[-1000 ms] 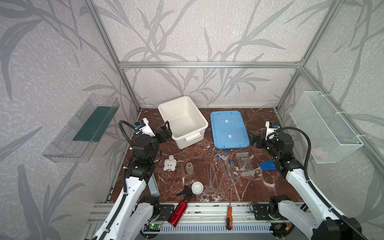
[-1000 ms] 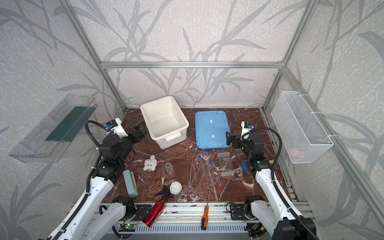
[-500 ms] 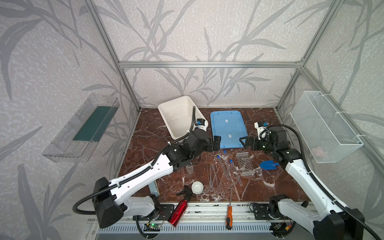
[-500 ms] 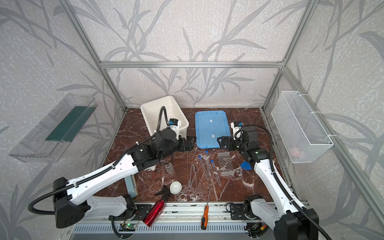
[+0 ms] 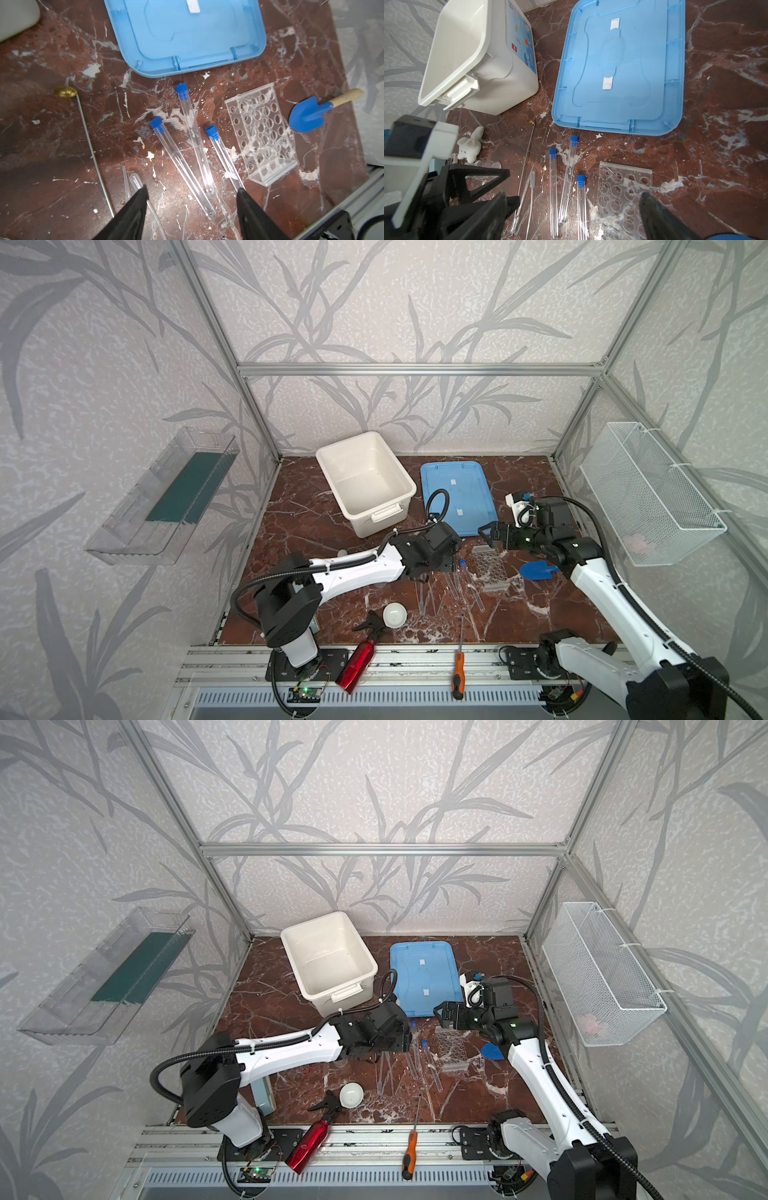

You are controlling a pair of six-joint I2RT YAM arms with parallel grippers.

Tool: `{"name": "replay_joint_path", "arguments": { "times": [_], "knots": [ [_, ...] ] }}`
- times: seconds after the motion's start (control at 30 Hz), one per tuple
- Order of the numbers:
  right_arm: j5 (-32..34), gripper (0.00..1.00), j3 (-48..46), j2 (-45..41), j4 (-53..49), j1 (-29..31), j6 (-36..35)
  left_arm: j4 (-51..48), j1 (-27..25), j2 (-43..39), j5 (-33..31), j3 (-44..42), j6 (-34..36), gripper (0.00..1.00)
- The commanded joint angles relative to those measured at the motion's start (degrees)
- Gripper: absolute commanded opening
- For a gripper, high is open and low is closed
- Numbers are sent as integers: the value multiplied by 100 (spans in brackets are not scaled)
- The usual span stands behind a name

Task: Organize the chemistry lab equipment
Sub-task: 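Reach the left gripper toward the test tubes while the right arm nears the rack, then lower the left gripper over a blue-capped test tube and close on it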

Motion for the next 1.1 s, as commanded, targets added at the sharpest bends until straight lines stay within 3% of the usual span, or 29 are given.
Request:
{"name": "replay_joint_path", "arguments": {
  "times": [0.0, 0.1, 0.37, 1.07],
  "knots": [
    [-116, 97, -29, -6, -114, 15, -17, -742, -52, 469, 91, 553, 0, 58],
    [-169, 97, -46, 37, -76, 15, 18, -1095, -141, 825, 120, 873, 77, 54],
    [-114, 97, -99, 86, 59, 15, 52, -912, -178, 1292, 397, 880, -17, 49],
    [-2, 97, -197, -143, 89, 15, -82, -1966, -387, 1974, -481, 1492, 310, 34]
  ]
}}
